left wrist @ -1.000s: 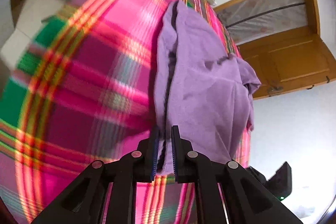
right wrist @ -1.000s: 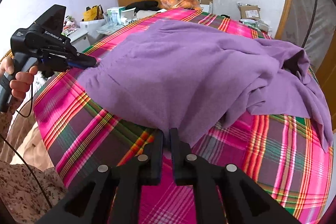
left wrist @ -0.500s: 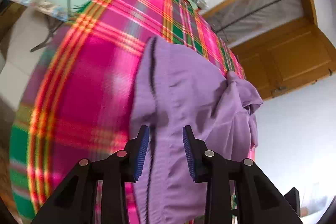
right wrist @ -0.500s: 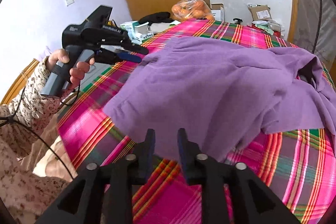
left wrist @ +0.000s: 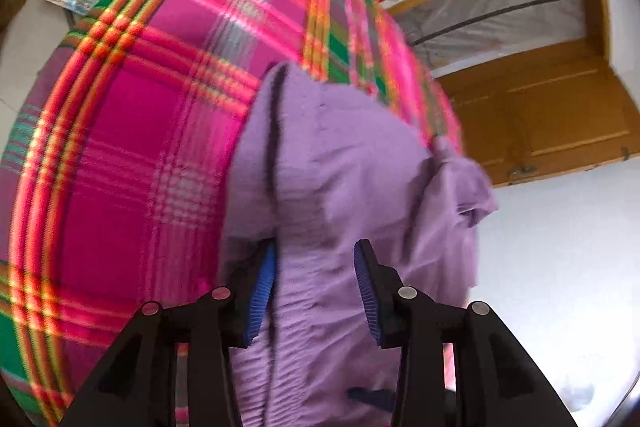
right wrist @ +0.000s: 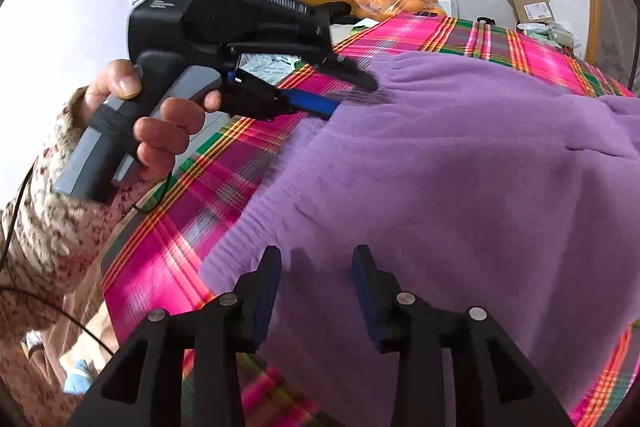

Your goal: Fold clothes

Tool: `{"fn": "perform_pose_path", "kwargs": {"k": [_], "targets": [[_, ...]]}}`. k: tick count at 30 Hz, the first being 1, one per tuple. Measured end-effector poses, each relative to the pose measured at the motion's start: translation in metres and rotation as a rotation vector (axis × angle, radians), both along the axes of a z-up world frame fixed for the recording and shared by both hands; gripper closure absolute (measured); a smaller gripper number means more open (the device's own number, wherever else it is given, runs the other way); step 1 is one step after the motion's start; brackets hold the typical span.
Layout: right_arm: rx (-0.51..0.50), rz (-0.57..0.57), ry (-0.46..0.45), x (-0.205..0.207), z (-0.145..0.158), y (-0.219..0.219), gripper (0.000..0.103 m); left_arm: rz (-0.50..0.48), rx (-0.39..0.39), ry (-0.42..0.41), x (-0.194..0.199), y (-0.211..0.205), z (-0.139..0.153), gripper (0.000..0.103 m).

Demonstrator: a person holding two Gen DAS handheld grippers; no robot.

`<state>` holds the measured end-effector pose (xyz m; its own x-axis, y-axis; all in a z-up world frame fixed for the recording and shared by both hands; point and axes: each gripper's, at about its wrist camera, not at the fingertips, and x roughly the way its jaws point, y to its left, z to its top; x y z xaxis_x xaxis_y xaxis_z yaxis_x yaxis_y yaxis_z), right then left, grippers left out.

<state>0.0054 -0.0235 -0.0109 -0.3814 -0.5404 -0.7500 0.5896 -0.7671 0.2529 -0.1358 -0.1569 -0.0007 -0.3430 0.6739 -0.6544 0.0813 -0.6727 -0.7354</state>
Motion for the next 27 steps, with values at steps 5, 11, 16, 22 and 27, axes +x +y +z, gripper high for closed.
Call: {"fn": "perform_pose_path", "kwargs": {"k": [5,11,16,22,27], "targets": [[-0.021,-0.022,0.005,-0.009,-0.002,-0.019,0.054,-0.034,0.033,0.057,-0.009,0.002,0.005,0.062],[-0.031,-0.118,-0.025,-0.024,-0.009,-0.035,0.051,-0.069,0.099,-0.021,-0.033,0.000,-0.013,0.062],[0.040,-0.180,0.026,-0.024,-0.009,-0.054,0.050,-0.073,0.107,-0.046,-0.041,-0.003,-0.017,0.061],[0.051,-0.227,0.058,-0.018,-0.010,-0.055,0.054,-0.058,0.079,-0.032,-0.054,-0.005,-0.015,0.061],[0.008,-0.285,0.032,-0.021,-0.010,-0.045,0.076,-0.085,0.094,-0.037,-0.062,-0.001,-0.018,0.061]]}}
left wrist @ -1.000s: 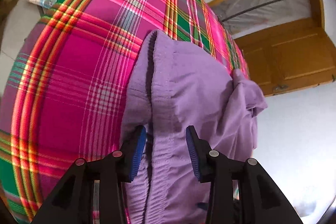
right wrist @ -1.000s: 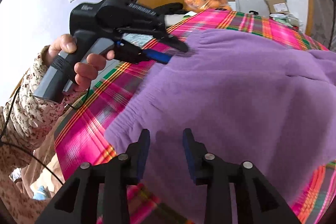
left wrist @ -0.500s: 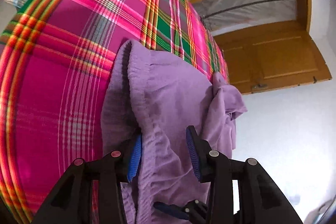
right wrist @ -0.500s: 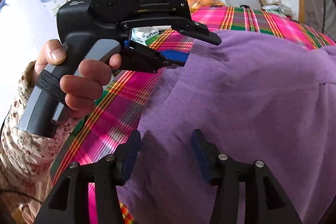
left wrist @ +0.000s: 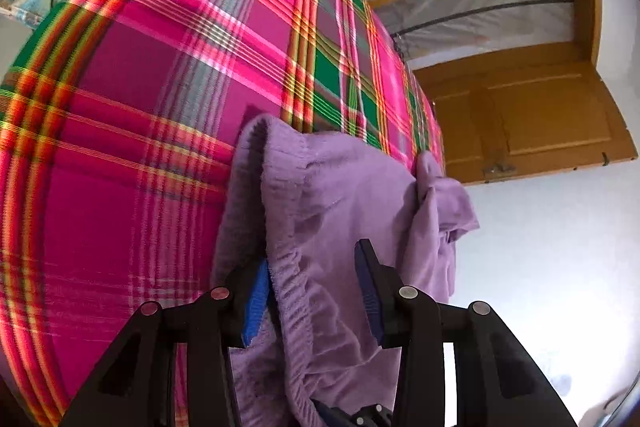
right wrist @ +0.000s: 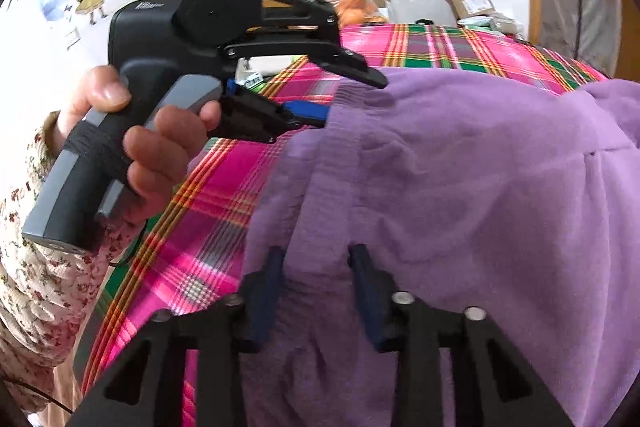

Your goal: Fold clothes

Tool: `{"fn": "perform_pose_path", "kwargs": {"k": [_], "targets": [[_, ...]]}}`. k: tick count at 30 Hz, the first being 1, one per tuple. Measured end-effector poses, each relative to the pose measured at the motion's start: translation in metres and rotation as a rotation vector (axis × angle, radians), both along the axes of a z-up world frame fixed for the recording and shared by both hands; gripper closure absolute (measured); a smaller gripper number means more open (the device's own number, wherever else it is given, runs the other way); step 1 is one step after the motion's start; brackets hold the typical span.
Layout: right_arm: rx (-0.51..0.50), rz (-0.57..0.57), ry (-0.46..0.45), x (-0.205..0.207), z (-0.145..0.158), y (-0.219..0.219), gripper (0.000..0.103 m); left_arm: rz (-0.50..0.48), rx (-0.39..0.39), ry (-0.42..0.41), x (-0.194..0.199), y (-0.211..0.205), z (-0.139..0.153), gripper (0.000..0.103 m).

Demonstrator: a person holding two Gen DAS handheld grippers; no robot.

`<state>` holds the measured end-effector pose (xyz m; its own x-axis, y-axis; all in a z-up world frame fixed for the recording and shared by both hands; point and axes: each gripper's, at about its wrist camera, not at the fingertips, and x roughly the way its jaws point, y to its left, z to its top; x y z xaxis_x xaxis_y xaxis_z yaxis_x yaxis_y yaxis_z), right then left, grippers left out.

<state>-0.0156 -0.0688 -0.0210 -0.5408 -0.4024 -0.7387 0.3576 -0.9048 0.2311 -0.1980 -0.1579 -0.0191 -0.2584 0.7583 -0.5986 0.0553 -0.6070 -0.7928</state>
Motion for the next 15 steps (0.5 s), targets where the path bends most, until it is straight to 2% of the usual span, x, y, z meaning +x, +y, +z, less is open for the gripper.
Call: {"fn": "perform_pose_path", "kwargs": {"k": [4,9,12,15], "targets": [[-0.029,-0.028,-0.027,-0.002,0.004,0.008,0.076,-0.017,0.002,0.015,-0.001,0.003,0.003,0.061],[0.000,0.005,0.001,0.008,0.008,0.003,0.078,-0.023,0.000,0.007,-0.007,0.007,0.002,0.061],[-0.022,0.039,0.037,0.018,0.016,0.002,0.078,-0.009,0.052,-0.055,-0.013,0.003,-0.009,0.061],[-0.033,0.065,0.052,0.023,0.020,-0.001,0.078,0.007,0.111,-0.060,-0.019,0.001,-0.012,0.061]]}}
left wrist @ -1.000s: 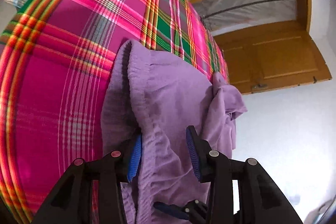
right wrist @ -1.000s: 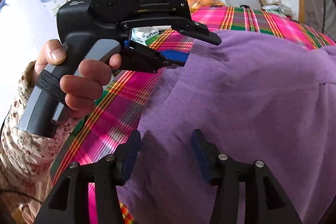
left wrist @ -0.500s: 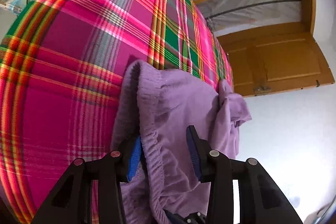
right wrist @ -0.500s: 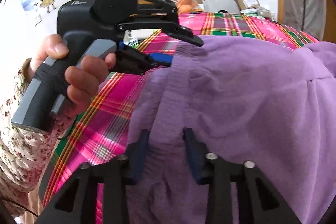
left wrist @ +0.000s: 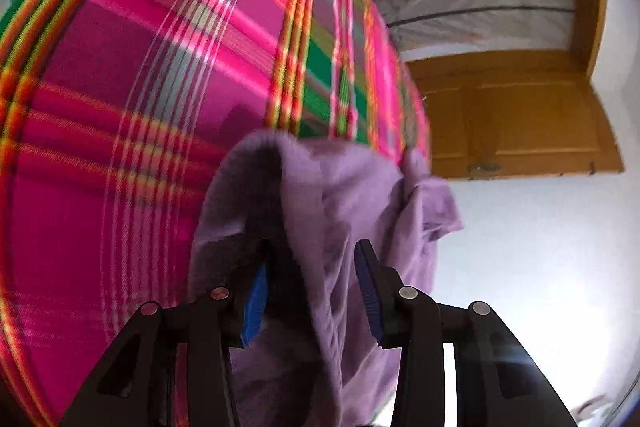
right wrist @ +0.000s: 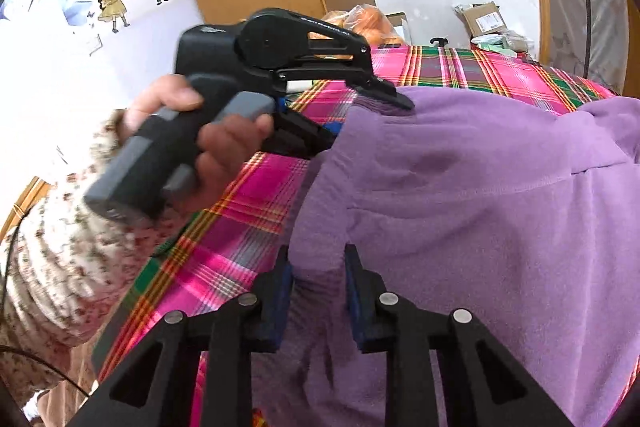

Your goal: Fold clothes

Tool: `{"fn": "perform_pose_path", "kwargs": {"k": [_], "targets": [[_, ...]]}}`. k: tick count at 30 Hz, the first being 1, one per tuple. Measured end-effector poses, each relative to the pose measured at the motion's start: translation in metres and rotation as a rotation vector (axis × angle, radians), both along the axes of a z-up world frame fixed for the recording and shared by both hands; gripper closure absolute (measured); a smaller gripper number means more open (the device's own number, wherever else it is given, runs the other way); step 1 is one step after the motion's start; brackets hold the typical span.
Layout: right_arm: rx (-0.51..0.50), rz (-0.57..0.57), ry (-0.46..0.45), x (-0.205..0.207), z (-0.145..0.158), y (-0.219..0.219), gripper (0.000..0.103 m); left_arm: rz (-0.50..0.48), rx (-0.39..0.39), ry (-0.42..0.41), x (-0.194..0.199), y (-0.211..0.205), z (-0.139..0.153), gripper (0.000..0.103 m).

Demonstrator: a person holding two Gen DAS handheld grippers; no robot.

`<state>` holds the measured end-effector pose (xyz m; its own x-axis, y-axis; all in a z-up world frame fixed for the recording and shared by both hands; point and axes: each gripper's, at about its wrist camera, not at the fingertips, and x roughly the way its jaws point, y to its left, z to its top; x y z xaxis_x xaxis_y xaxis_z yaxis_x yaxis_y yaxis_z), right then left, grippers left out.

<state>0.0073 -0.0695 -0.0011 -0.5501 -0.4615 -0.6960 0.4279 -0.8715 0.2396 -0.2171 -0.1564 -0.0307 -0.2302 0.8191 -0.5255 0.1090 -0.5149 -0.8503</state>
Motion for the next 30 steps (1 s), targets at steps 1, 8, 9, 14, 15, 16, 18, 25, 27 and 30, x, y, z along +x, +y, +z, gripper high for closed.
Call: {"fn": "perform_pose_path", "kwargs": {"k": [1,8,9,14,15,16,18,25,27,30], "targets": [[0.002,0.005,-0.005,0.000,0.000,-0.001,0.078,0.003,0.019,-0.006,-0.003,0.001,-0.001,0.061],[0.020,0.032,-0.012,-0.007,-0.004,-0.004,0.078,0.087,0.091,-0.089,-0.030,-0.005,-0.013,0.063],[0.023,0.035,-0.010,-0.007,-0.004,-0.004,0.078,0.098,0.087,-0.080,-0.032,-0.007,-0.010,0.063],[0.030,0.044,-0.017,-0.007,-0.006,-0.008,0.078,0.121,0.024,0.004,-0.026,-0.015,0.005,0.097],[0.029,0.045,-0.019,-0.008,-0.007,-0.009,0.078,0.123,0.004,0.026,-0.023,-0.017,0.009,0.097],[0.029,0.048,-0.021,-0.009,-0.007,-0.009,0.078,0.132,-0.011,0.045,-0.020,-0.019,0.012,0.097],[0.034,0.052,-0.015,-0.010,-0.006,-0.011,0.078,0.156,-0.029,0.074,-0.015,-0.028,0.018,0.098],[0.063,0.093,0.029,-0.009,0.001,-0.028,0.079,0.208,-0.026,0.069,-0.004,-0.073,0.018,0.098],[0.093,0.110,0.026,-0.009,-0.004,-0.036,0.079,0.220,-0.024,0.052,-0.001,-0.085,0.012,0.098],[0.153,0.094,-0.001,-0.014,-0.017,-0.042,0.079,0.228,0.008,0.015,-0.004,-0.087,-0.002,0.098]]}}
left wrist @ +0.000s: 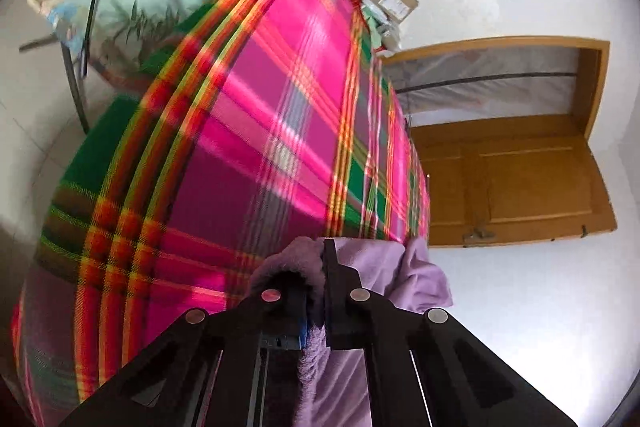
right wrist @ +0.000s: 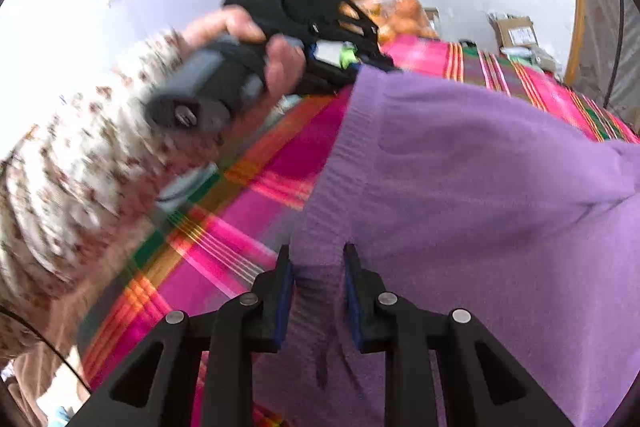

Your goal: Fold clothes

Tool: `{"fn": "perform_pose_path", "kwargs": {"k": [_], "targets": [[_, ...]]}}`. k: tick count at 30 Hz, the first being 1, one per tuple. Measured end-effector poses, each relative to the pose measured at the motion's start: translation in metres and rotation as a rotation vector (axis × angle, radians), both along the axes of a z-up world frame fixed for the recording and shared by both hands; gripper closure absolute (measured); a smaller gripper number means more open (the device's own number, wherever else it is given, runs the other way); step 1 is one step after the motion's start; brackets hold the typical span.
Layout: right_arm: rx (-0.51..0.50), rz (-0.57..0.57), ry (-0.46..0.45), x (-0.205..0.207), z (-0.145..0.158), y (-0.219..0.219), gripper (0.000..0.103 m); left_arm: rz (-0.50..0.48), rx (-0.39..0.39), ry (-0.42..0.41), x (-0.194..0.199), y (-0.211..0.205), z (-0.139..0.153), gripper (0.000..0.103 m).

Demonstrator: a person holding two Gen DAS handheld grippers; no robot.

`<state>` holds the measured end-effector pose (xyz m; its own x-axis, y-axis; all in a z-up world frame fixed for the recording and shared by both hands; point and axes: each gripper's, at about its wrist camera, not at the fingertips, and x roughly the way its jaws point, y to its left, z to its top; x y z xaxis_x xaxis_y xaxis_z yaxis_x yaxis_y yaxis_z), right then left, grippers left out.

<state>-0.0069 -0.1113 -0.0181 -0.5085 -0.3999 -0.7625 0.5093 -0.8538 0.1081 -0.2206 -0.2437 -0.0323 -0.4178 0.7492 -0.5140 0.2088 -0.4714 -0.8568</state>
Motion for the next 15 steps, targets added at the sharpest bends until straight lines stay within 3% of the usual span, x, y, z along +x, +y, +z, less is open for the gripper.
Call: {"fn": "perform_pose_path", "kwargs": {"k": [6,9,15], "targets": [[0.079,-0.031,0.082,0.005,0.008,-0.001,0.079,-0.009,0.014,-0.009,-0.009,0.012,-0.006,0.098],[0.092,-0.020,0.039,0.002,-0.001,-0.005,0.078,-0.012,0.001,-0.032,-0.009,0.011,-0.011,0.098],[0.133,-0.014,0.047,0.006,-0.002,-0.012,0.077,-0.007,0.043,-0.047,-0.004,0.008,-0.017,0.093]]}}
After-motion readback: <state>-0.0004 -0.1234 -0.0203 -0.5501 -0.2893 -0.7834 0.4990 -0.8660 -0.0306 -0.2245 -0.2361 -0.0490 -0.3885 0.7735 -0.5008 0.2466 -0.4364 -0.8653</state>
